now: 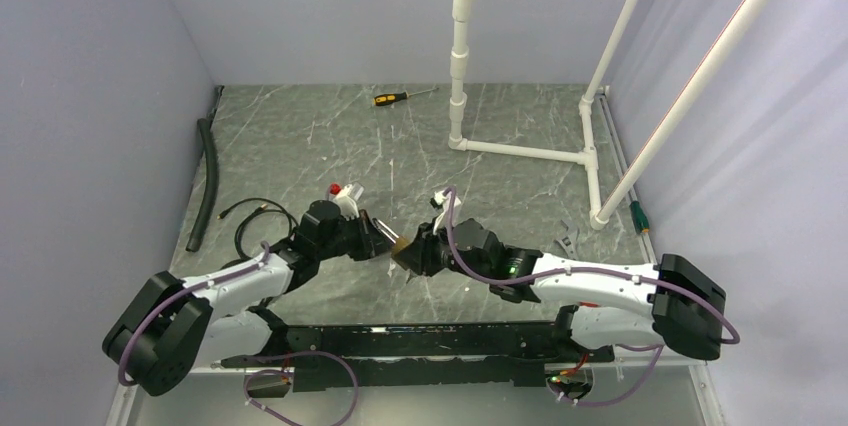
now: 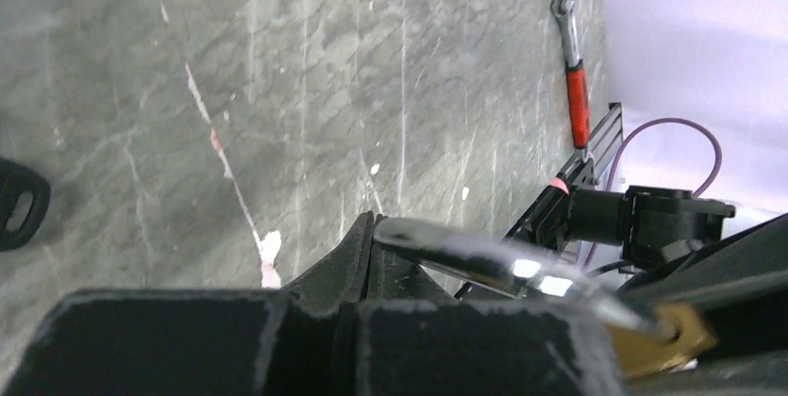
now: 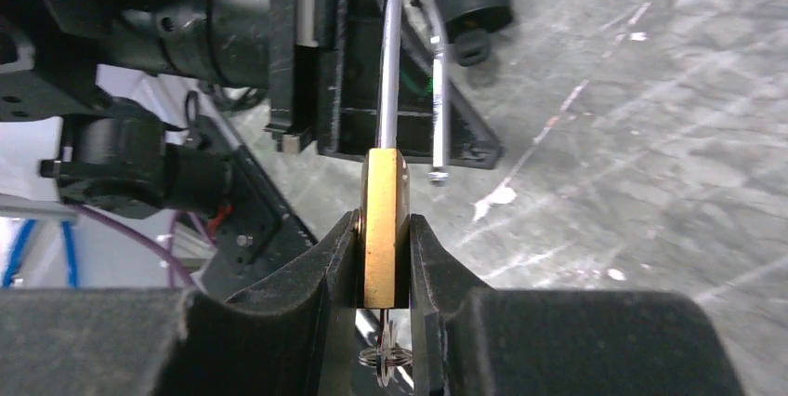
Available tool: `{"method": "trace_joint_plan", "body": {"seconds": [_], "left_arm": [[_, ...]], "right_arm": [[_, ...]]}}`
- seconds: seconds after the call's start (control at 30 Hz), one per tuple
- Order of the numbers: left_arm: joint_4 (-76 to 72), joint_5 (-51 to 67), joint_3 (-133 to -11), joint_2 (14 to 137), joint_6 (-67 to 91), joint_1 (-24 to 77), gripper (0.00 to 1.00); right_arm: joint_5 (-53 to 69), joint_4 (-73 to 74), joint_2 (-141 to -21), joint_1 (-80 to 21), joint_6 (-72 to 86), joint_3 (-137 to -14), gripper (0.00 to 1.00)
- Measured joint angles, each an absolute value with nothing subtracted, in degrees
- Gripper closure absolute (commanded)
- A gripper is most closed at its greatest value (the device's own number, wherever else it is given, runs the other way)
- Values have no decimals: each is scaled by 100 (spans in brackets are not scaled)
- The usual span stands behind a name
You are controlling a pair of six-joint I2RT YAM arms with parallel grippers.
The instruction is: Unlock with the key
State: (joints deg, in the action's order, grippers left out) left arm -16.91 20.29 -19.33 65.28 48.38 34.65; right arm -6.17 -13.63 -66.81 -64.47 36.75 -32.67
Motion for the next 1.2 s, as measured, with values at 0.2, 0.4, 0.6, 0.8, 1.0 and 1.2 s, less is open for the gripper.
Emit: {"method": "trace_joint_plan", "body": {"seconds": [0.2, 0.4, 0.6, 0.8, 1.0, 1.2], "left_arm": [[-2043, 1984, -2084, 6783, 4875, 3465, 100], [-2185, 1809, -2093, 6858, 4901, 3465, 88], [-1835, 1439, -2158, 6766, 4873, 3465, 70], [-1341, 1177, -2154, 6390, 4777, 3465, 71], [-738, 1055, -2132, 5940, 4703, 3465, 71], [788, 757, -2532, 5142, 4475, 3465, 68]], "right_arm": [[-163, -2119, -7140, -6412, 4152, -3041, 100], [191, -2499, -7371, -6316, 4528, -2803, 100], [416, -2792, -7284, -5804, 4722, -2561, 100], [510, -2696, -7181, -4895, 4735, -2285, 100], [250, -2119, -6689, -4604, 4381, -2276, 100], [-23, -1680, -6687, -4438, 4160, -2274, 100]]}}
